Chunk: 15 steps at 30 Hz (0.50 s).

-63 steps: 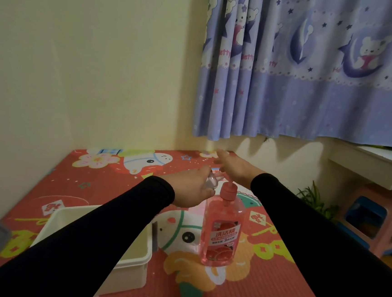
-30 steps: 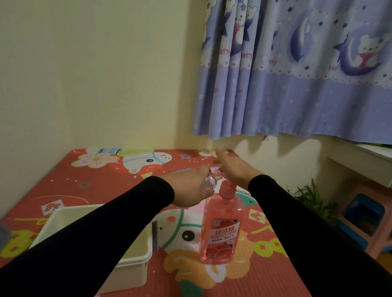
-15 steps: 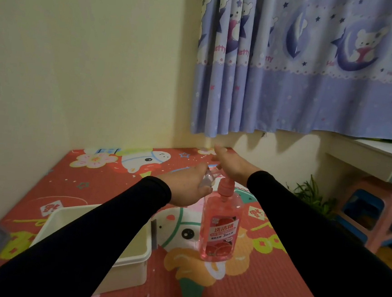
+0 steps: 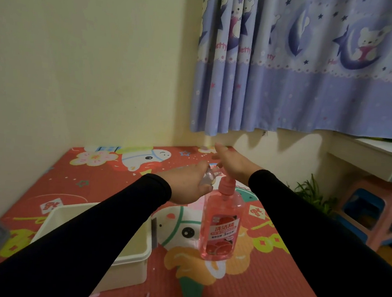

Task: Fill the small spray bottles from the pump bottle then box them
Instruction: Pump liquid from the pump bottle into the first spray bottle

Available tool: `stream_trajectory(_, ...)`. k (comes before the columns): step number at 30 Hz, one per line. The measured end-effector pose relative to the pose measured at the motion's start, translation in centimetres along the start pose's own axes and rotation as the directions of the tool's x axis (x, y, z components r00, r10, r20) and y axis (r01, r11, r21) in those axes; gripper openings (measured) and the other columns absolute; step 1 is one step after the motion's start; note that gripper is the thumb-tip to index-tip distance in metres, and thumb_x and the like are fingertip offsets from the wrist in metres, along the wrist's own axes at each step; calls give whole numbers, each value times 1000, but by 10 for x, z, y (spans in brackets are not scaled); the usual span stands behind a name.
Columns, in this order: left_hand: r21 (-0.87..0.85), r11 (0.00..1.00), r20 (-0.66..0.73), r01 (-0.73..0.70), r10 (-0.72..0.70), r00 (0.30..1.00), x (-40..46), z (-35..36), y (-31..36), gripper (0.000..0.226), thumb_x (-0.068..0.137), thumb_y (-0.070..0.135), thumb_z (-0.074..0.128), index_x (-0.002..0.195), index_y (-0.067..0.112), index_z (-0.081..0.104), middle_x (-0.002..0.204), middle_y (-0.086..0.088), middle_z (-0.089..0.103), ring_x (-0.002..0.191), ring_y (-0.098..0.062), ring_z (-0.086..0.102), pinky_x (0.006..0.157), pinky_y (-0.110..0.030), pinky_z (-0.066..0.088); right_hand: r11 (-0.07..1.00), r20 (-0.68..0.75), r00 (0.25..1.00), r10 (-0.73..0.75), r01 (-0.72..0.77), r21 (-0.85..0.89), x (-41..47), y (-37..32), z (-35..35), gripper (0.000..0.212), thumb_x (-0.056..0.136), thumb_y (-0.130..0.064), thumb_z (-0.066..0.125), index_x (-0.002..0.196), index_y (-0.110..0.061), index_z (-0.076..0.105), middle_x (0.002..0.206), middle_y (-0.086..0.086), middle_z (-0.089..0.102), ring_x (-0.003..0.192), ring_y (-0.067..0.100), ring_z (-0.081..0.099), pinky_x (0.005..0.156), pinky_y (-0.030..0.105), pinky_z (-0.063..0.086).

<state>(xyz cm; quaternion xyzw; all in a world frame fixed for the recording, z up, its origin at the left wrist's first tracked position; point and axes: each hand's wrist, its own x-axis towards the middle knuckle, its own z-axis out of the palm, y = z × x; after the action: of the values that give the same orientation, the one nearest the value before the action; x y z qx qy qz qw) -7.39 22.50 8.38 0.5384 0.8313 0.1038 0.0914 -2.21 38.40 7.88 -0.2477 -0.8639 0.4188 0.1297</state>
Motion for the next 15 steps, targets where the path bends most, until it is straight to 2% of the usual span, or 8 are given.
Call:
stream_trajectory(2, -11, 1000, 5, 1, -1, 1000, -1, 5, 0, 46, 101, 40, 41, 139, 17, 28, 129, -8, 54, 98, -24, 56, 77, -34, 41, 999, 4, 1000, -1, 1, -48, -3, 2, 3, 67, 100, -55, 18, 137, -10, 50, 145, 10, 49, 131, 27, 47, 114, 46, 30)
stream_trajectory(4, -17, 1000, 14, 2, -2, 1000, -2, 9, 0, 48, 101, 40, 41, 140, 16, 26, 133, -7, 51, 99, -24, 56, 79, -34, 42, 995, 20, 1000, -4, 5, -97, -5, 5, 6, 61, 103, -44, 15, 134, -3, 48, 137, 21, 53, 126, 35, 49, 110, 49, 34)
stream_trajectory(6, -17, 1000, 21, 7, -6, 1000, -2, 10, 1, 49, 101, 40, 41, 141, 17, 25, 132, -6, 51, 95, -22, 55, 73, -32, 41, 994, 24, 1000, -11, 13, -112, -5, 8, 7, 56, 105, -37, 14, 133, 1, 44, 132, 27, 54, 121, 40, 51, 106, 50, 37)
stream_trajectory(8, -11, 1000, 23, 11, -11, 1000, -2, 8, 1, 48, 101, 40, 41, 140, 17, 27, 129, -6, 52, 94, -23, 55, 72, -32, 41, 994, 21, 1000, 8, -6, -107, -3, 7, 5, 60, 103, -44, 17, 136, -3, 45, 136, 22, 53, 126, 38, 49, 109, 48, 35)
stream_trajectory(11, -14, 1000, 2, 8, -8, 1000, -1, 3, 0, 47, 100, 41, 43, 138, 17, 29, 127, -7, 54, 95, -23, 55, 75, -33, 40, 999, 15, 1000, 27, -27, 46, 0, 0, 1, 64, 101, -52, 21, 144, -10, 41, 151, 9, 42, 138, 27, 39, 117, 44, 26)
stream_trajectory(15, -20, 1000, -5, 2, -2, 1000, 2, 1, -2, 47, 100, 41, 42, 138, 17, 28, 126, -7, 55, 98, -23, 56, 76, -33, 40, 1000, -21, 1000, 10, -10, 30, 1, -3, 1, 67, 98, -58, 21, 140, -11, 46, 146, 9, 48, 131, 27, 46, 114, 47, 30)
